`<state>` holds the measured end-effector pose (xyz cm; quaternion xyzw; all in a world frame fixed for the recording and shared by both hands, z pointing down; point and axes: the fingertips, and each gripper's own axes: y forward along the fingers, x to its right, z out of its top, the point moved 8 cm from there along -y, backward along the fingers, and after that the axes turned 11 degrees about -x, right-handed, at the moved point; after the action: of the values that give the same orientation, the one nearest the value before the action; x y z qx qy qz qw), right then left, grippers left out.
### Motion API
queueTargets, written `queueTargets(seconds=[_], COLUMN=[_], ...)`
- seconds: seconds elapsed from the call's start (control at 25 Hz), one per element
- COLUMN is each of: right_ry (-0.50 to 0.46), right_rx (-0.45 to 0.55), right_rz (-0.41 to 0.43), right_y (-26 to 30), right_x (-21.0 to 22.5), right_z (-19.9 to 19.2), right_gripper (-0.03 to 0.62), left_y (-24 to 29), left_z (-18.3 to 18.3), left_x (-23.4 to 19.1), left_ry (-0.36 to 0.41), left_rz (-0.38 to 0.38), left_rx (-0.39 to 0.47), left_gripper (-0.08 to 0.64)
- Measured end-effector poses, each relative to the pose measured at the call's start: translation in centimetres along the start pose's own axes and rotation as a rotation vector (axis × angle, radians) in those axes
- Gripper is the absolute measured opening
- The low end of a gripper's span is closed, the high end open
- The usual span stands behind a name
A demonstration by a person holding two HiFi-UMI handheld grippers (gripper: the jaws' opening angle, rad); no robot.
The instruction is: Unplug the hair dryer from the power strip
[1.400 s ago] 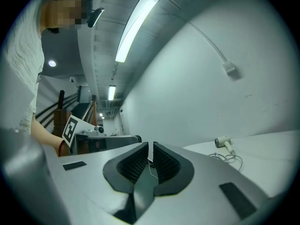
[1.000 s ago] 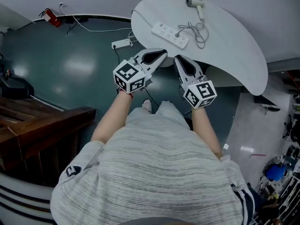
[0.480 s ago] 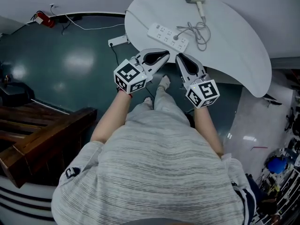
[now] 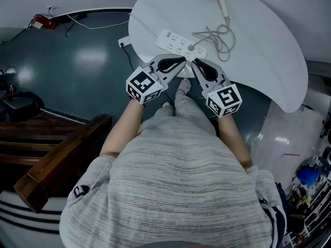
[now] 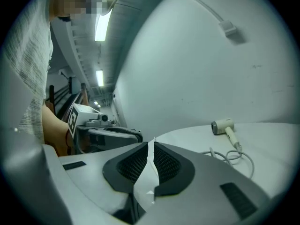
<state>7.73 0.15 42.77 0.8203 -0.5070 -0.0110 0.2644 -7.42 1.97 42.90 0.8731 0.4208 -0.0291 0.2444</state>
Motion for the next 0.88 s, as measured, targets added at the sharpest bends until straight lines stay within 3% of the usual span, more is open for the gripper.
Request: queueTargets(seconds=[0.28,0.44,0.88], right_ry=[-0.016,-0.013,0.038], right_rx=[-0.078,-0.109,-0.171], right_rz=[0.044,0.049,-0.017], right_y=[1.8,2.5,4.0], right_x=[3.2,4.2,4.7], right_z=[-0.1,-0.3,-0.6], right_gripper=[0.031,0.032,0.098], left_y=[2.3,3.3,4.8], left_z=[-0.5,-0.3,0.1], left_x=[-2.2,-3.0,-5.9], left_ry=[0.042,0.105,0.272], left_rz=[0.023,0.012,-0.139], left_rx=[-0.117,-0.179,-0.328], left_gripper=[0.02,0.095,0.269])
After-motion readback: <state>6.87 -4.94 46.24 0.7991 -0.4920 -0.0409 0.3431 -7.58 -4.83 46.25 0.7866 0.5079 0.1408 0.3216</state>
